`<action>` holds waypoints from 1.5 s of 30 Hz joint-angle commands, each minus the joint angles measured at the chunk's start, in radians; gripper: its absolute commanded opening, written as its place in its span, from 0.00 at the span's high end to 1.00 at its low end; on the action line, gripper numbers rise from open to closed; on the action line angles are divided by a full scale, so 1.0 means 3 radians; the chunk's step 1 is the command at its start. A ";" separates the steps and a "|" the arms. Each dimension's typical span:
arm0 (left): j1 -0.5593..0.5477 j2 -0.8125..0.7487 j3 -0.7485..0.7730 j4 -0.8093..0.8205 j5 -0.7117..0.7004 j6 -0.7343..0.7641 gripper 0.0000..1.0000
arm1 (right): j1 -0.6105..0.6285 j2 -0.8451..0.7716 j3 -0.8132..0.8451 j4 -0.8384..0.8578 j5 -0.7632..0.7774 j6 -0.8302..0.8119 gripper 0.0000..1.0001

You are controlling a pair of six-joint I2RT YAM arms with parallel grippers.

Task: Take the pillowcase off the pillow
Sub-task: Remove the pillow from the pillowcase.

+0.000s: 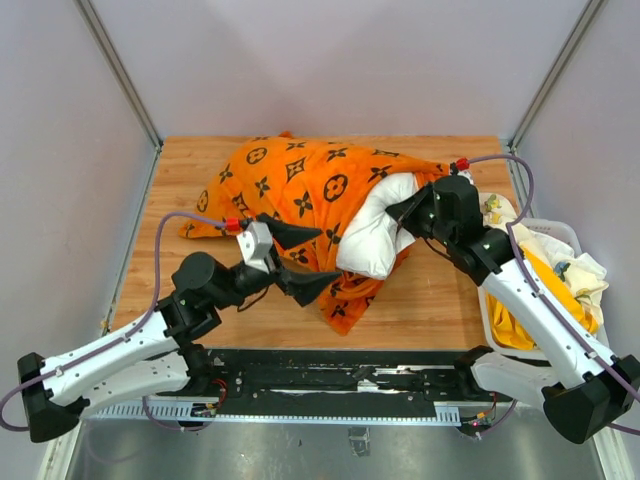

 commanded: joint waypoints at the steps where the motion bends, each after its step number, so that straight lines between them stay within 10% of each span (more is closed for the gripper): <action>1: 0.0334 0.0323 0.0417 -0.0528 -0.0136 -0.0090 0.01 | 0.0112 -0.0027 0.0022 0.0217 0.0069 -0.0196 0.99; 15: 0.0589 0.1756 0.1243 -0.0775 -0.1778 -0.0096 0.03 | 0.0640 0.0151 0.0151 0.0297 0.0174 -0.0478 0.99; 25: 0.1336 0.1871 0.1243 -0.0503 -0.1172 -0.0256 0.05 | 0.0673 0.0092 -0.0015 0.0475 0.0037 -0.0734 0.99; 36: 0.2265 0.3197 0.1916 -0.1080 -0.1346 -0.0372 0.09 | 0.0702 -0.0121 -0.0155 0.0875 -0.0534 -0.1034 0.99; 45: 0.2265 0.1902 0.1160 -0.0636 -0.0568 0.0130 0.01 | 0.0694 -0.0289 -0.0308 0.1095 -0.0232 -0.1026 0.99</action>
